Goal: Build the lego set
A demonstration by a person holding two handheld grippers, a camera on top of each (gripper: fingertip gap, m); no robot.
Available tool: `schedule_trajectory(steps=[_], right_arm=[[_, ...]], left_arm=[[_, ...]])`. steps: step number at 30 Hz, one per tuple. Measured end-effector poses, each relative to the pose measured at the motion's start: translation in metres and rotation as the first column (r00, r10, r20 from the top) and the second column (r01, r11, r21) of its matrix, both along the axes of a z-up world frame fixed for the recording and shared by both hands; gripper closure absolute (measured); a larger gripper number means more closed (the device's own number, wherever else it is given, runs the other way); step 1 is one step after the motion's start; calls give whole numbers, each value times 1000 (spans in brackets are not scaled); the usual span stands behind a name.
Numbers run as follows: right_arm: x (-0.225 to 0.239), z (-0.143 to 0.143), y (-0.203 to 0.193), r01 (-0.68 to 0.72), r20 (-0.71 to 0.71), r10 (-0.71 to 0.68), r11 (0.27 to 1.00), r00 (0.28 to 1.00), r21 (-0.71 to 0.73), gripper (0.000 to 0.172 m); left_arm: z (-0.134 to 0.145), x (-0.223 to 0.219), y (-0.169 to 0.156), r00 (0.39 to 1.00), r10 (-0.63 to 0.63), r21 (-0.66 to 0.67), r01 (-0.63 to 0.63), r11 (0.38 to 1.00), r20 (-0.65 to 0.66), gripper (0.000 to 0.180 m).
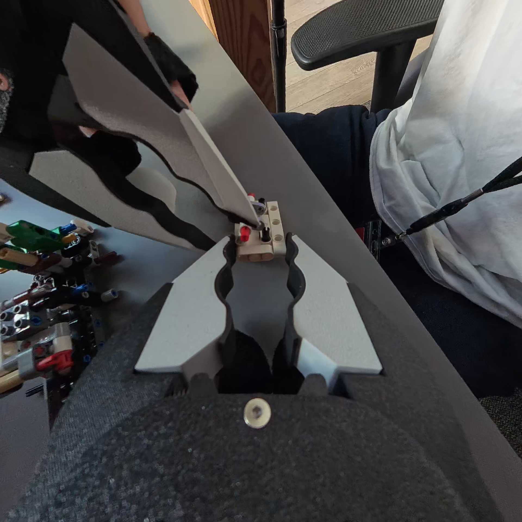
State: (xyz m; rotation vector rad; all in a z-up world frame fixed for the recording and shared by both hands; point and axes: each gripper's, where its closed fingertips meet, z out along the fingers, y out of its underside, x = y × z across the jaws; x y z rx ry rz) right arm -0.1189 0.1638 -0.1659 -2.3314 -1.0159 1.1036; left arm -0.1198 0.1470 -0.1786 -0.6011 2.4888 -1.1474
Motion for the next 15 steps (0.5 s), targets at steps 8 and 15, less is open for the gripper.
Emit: schedule_trajectory(steps=[8,15], right_arm=[[11,3,7,99,201,-126,985,971,141,151],[9,-1,5,77,294,-149,967,944,241,166]], left_arm=[[-1,4,5,998,48,-18,-49,999,-50,147],[-2,7,8,996,77,-12,-78,997,-49,147]])
